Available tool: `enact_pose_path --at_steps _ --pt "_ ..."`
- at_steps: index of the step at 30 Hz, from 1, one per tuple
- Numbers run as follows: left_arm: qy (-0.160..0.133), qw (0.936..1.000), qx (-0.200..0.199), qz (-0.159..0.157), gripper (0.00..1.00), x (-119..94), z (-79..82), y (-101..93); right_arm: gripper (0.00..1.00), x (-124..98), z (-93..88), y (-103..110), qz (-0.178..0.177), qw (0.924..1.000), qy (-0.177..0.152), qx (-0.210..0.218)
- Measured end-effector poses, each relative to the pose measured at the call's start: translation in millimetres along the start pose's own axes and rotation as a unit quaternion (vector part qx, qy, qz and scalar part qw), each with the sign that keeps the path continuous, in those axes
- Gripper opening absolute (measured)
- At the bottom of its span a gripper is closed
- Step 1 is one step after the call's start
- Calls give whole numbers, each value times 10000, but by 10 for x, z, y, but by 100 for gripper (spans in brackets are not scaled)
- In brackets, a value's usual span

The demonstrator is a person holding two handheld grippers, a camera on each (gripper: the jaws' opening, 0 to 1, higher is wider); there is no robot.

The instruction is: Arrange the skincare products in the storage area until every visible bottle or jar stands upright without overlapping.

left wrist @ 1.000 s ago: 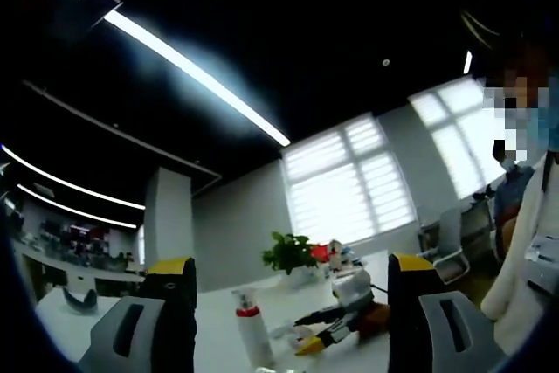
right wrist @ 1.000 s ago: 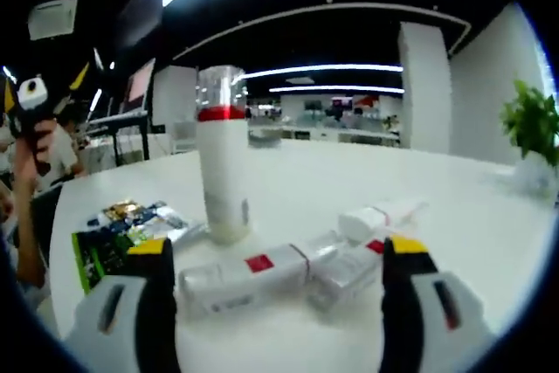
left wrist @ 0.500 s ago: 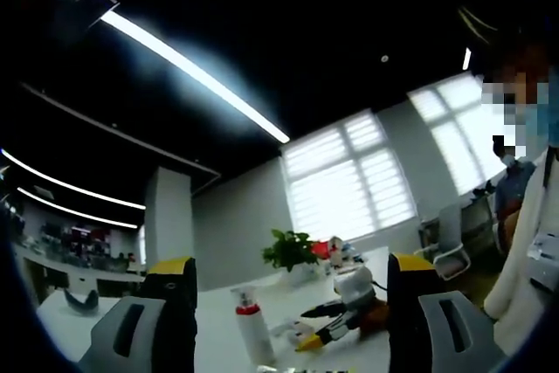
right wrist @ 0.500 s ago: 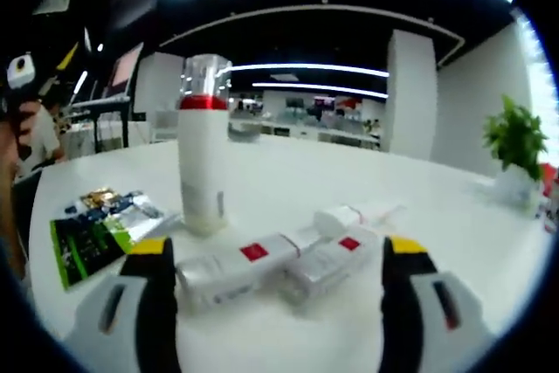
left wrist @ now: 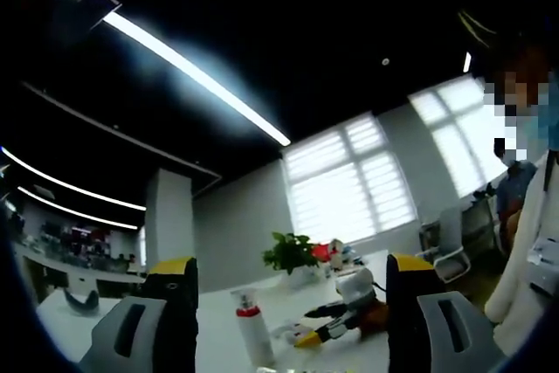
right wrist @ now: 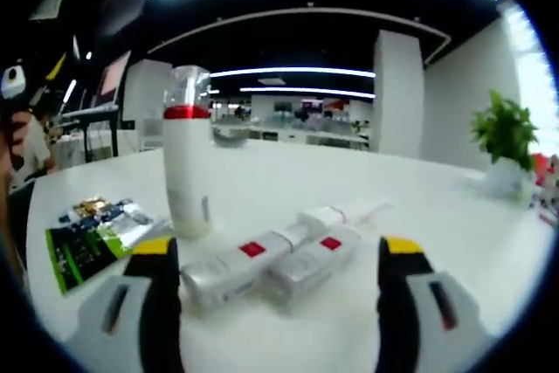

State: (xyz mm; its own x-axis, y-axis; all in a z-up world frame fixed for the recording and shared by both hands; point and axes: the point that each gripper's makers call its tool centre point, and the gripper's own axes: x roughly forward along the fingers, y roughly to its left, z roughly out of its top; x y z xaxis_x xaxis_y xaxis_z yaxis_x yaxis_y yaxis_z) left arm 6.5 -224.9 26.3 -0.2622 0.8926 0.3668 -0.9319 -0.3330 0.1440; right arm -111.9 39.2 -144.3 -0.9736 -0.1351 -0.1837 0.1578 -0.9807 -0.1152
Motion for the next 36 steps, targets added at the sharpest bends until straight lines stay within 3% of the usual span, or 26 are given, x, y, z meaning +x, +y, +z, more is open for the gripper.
enact_pose_path --at_steps 18,21,23,26,28,30,32,36 --pt "45 9999 116 -12 90 -1 -15 -30 94 -85 14 -30 -205 9997 -100 24" --pt "37 9999 115 0 90 -9 -12 -24 90 -104 20 -4 -119 9998 -133 3" --pt "31 9999 125 2 90 -19 -3 -24 86 -124 -32 33 6 10000 29 -74" --pt "0 9999 140 -2 90 -24 16 -21 86 -152 -43 -10 -103 9998 45 -162" --pt "-31 9999 114 8 90 -18 25 -3 84 -202 53 -33 -132 9996 -212 -134" --pt "-16 9999 103 14 90 -14 13 2 80 -250 73 -60 -183 9994 -249 -184" --pt "19 9999 135 23 90 -7 -8 4 84 -239 15 -95 -266 9994 -125 -188" --pt "40 9999 141 -5 89 10 -21 -12 86 -219 -4 15 -87 9997 -53 -235"
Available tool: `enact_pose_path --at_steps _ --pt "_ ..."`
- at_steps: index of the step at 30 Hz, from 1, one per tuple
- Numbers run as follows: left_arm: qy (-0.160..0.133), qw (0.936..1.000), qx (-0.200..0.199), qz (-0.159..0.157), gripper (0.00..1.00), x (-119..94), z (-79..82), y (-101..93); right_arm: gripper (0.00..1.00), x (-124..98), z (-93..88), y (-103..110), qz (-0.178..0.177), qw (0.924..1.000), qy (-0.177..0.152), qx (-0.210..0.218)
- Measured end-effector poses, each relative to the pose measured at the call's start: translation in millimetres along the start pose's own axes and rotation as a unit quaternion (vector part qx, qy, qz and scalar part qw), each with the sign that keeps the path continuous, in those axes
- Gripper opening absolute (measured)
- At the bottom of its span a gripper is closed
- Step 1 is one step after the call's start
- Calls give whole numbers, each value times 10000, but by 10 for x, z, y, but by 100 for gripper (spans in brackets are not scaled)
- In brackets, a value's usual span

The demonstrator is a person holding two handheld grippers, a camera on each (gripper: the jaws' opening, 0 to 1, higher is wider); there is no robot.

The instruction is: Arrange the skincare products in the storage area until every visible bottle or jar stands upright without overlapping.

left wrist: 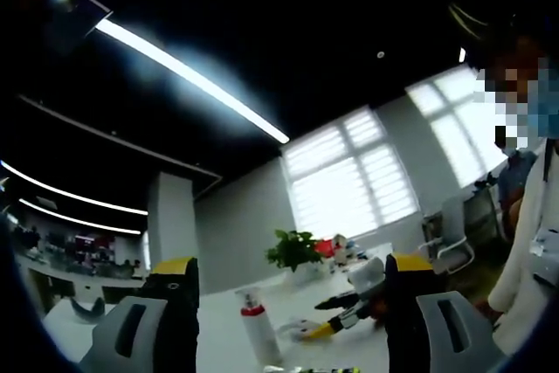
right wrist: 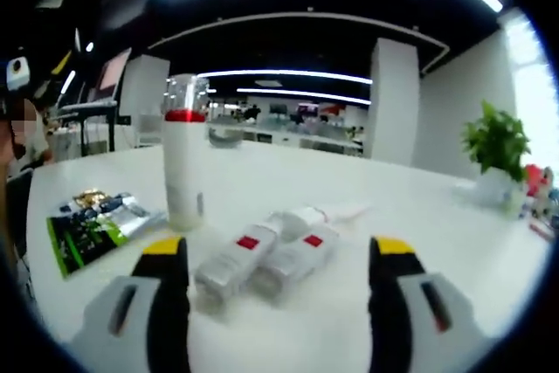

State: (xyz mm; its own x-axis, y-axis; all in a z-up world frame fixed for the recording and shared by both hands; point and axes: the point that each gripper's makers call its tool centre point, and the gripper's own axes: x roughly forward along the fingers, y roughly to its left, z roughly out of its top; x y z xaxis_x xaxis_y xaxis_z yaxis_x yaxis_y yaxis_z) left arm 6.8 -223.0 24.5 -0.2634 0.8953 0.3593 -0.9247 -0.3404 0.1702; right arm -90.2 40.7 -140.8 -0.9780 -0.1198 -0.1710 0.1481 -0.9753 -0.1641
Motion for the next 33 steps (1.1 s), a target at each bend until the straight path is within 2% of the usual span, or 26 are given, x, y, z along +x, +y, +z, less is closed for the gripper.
enact_pose_path --at_steps 3,7,11,12,16,19,29,33 --pt "28 10000 21 -14 89 11 -14 -6 90 52 -10 96 92 9999 97 -74" --pt "44 10000 14 -14 89 14 -22 2 91 167 -102 175 191 9988 420 -152" --pt "24 10000 37 -6 89 12 -21 7 88 253 -40 115 179 9991 359 -105" --pt "24 10000 21 -8 89 12 -23 11 88 257 -72 96 128 9987 471 -151" --pt "51 10000 36 -6 89 10 -34 19 89 298 -96 45 70 9980 593 -200" --pt "60 9999 85 -2 89 8 -33 21 92 340 -121 30 154 9978 648 -54" --pt "66 10000 73 1 89 16 -46 27 90 469 -208 16 207 9954 938 -30" --pt "64 10000 60 -14 89 19 -47 20 87 474 -167 -35 193 9954 941 16"
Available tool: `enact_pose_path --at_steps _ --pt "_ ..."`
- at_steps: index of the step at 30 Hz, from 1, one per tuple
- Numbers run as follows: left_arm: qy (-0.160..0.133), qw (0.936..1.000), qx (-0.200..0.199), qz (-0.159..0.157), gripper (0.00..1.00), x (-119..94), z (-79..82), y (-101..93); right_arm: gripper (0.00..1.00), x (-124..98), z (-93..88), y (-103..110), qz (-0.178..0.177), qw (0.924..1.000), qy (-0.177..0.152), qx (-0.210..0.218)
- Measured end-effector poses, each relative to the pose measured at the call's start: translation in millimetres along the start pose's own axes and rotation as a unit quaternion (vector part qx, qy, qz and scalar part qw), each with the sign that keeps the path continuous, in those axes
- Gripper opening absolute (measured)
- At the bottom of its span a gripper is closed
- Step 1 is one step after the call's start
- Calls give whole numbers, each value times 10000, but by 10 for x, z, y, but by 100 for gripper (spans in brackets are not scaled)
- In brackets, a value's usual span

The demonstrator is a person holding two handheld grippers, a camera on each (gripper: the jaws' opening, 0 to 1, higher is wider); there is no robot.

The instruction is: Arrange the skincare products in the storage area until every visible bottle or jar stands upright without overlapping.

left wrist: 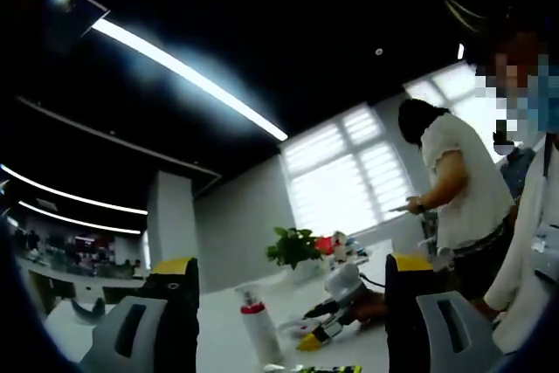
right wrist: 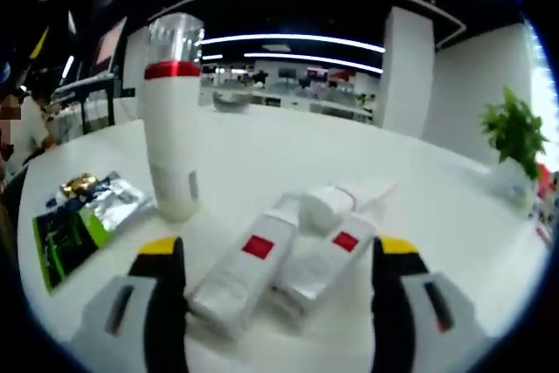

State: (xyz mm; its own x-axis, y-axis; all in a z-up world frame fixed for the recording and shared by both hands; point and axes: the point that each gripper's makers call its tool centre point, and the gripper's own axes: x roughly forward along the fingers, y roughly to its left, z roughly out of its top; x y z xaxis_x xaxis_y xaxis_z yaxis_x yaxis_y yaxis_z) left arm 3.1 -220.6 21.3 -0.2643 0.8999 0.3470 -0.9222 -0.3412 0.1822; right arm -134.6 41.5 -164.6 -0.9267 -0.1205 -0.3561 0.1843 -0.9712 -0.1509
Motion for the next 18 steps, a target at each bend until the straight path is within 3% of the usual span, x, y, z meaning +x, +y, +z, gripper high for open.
enact_pose_path --at_steps 18 --pt "-7 10000 29 29 89 -25 12 -4 72 -59 -8 -178 -43 9999 81 69"
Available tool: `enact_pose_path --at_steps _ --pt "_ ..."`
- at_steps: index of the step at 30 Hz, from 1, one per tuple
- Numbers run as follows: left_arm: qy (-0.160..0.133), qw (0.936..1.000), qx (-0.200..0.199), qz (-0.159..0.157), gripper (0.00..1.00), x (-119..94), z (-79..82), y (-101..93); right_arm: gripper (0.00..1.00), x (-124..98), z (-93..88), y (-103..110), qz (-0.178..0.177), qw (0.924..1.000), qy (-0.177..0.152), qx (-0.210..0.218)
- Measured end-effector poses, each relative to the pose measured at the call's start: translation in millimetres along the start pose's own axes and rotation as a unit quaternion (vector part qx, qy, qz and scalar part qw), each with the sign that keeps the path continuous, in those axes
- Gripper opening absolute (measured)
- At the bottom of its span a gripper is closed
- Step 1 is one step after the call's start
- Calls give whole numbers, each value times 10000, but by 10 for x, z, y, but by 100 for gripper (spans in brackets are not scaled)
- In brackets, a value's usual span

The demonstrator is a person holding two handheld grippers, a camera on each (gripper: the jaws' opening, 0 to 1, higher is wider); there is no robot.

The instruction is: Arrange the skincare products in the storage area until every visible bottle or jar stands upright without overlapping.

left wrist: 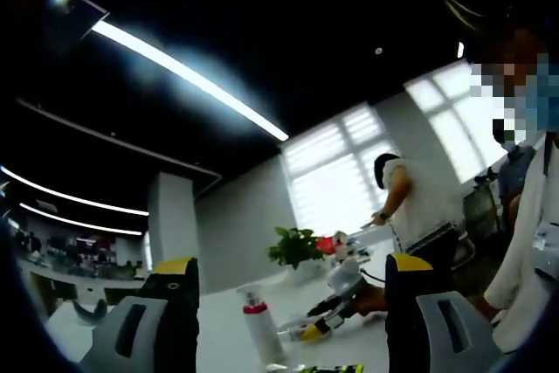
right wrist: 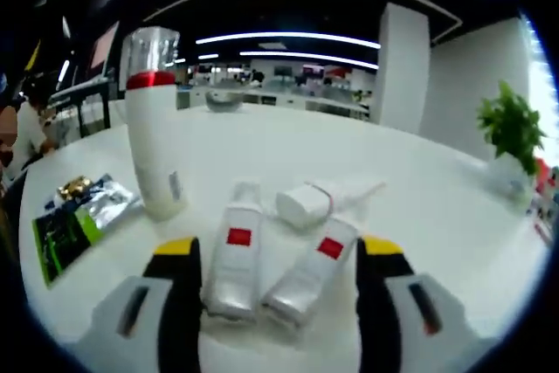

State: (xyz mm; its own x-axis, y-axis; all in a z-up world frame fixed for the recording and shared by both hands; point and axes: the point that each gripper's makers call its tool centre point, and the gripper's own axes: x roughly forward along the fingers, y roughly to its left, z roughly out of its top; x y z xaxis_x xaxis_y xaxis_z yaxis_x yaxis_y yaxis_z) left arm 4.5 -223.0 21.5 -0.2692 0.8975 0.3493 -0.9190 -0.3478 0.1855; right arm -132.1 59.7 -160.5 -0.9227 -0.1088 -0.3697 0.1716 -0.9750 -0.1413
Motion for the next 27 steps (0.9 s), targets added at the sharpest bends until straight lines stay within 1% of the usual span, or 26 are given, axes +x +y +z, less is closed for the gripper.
enact_pose_path --at_steps 4,11,13,15,17,27 --pt "-5 10000 -4 8 89 -3 5 12 69 -3 -21 -43 -35 10000 56 25" --pt "1 10000 -2 18 89 -5 9 38 64 -25 -57 -106 -126 9998 138 -57" --pt "5 10000 5 20 89 -4 7 40 63 -26 -61 -127 -99 9999 120 38" --pt "7 10000 6 17 89 -2 6 43 60 -25 -68 -138 -109 9999 126 1" --pt "16 10000 16 16 89 -2 3 44 54 -31 -68 -156 -138 9998 123 -57" --pt "24 10000 82 33 88 -6 8 49 53 -60 -105 -105 -148 9994 163 -251"
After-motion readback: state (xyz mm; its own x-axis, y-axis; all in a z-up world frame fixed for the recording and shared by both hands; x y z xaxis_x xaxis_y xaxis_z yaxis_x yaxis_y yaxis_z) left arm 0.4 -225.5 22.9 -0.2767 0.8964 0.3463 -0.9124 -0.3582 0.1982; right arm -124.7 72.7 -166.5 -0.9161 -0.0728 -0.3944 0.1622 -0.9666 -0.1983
